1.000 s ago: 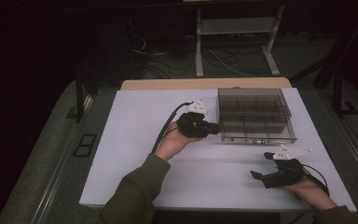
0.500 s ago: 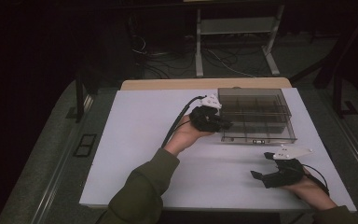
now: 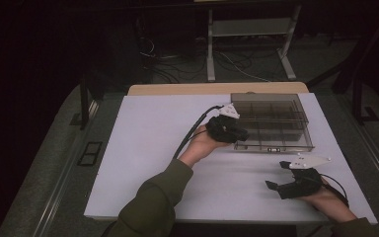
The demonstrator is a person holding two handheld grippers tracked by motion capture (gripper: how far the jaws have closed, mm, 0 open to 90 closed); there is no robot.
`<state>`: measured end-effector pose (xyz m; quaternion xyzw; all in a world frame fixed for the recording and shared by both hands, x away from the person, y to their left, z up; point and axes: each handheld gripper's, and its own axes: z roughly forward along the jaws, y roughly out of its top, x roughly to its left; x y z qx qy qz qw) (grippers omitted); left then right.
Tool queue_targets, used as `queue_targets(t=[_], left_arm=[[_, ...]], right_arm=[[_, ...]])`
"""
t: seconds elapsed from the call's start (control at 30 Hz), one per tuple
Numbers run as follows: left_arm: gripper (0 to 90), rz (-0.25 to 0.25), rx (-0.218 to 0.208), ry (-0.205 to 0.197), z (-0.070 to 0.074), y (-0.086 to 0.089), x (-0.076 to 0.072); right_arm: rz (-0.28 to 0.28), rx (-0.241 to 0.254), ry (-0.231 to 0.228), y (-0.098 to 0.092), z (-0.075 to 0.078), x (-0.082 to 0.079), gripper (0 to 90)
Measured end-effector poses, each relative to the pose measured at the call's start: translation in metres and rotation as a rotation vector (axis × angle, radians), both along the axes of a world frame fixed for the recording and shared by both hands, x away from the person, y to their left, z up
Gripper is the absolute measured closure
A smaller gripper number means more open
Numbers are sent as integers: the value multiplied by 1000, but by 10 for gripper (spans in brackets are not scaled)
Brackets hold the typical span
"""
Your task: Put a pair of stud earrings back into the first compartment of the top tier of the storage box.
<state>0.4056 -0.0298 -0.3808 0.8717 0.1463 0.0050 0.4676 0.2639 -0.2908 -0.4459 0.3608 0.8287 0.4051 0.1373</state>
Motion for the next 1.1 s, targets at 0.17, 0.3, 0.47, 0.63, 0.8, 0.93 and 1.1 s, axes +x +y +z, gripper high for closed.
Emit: queue_targets(t=[0.17, 0.3, 0.47, 0.63, 0.8, 0.93, 1.1], left_arm=[[699, 7, -10, -8, 2, 3, 0], [635, 12, 1, -12, 5, 9, -1], [578, 10, 7, -20, 9, 19, -5], [543, 17, -6, -24, 12, 30, -7], [494, 33, -1, -28, 14, 45, -12], [444, 53, 2, -29, 15, 56, -14], [380, 93, -19, -40, 16, 70, -20]], right_arm=[[1, 0, -2, 0, 0, 0, 100], [-1, 1, -1, 0, 0, 0, 100], [-1, 0, -1, 0, 0, 0, 100], [0, -2, -4, 0, 0, 0, 100], [-1, -2, -3, 0, 1, 0, 100], [0, -1, -3, 0, 1, 0, 100], [0, -1, -5, 0, 1, 0, 100]])
